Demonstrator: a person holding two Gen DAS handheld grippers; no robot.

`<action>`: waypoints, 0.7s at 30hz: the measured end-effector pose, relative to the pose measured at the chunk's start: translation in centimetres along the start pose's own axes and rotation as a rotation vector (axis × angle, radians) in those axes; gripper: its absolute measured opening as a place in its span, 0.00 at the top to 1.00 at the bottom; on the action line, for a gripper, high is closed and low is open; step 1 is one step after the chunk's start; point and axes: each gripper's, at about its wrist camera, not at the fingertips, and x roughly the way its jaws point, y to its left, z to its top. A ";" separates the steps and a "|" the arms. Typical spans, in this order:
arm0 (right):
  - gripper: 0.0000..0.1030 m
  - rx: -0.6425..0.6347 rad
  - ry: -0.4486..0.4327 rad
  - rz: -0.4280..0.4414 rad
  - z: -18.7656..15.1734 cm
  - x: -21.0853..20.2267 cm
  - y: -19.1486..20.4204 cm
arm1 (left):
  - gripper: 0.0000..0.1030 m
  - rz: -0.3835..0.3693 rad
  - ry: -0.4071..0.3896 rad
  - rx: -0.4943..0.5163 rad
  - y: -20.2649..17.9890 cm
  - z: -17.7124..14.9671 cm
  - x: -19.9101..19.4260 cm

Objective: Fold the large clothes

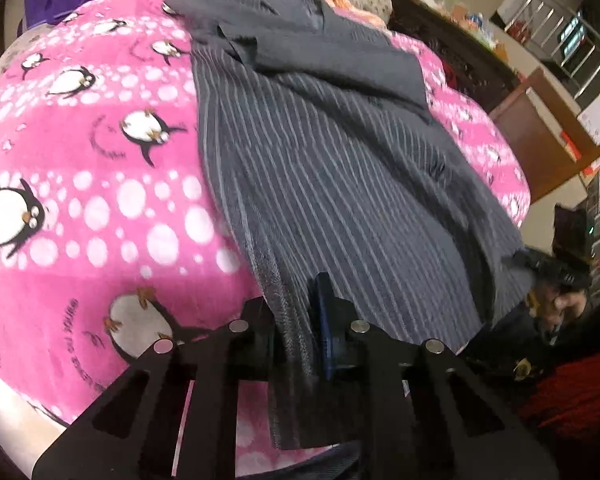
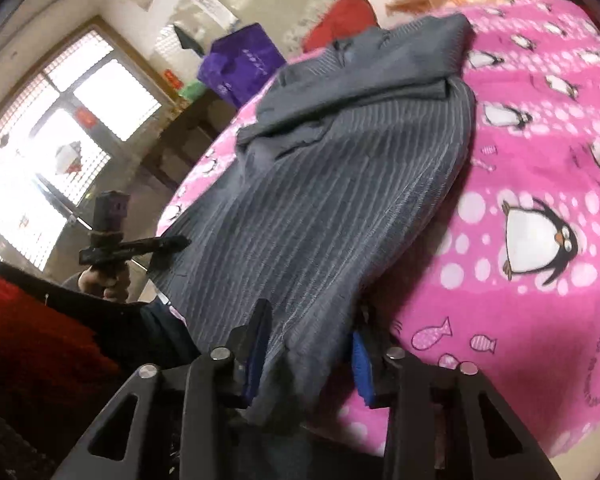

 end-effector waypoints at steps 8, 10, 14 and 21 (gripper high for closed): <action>0.70 -0.048 0.037 -0.024 0.4 1.1 0.7 | 0.95 0.011 -0.003 -0.023 0.1 0.6 1.2; 0.86 -0.073 -0.004 0.009 0.4 0.1 1.5 | 0.96 -0.001 -0.050 -0.023 0.1 0.5 -0.3; 0.88 -0.089 -0.112 0.086 0.7 -3.3 3.2 | 0.97 -0.036 -0.132 -0.031 -0.3 0.4 -3.5; 0.91 -0.098 -0.275 0.155 0.5 -11.3 5.4 | 0.98 -0.190 -0.245 -0.065 -1.0 -0.9 -10.2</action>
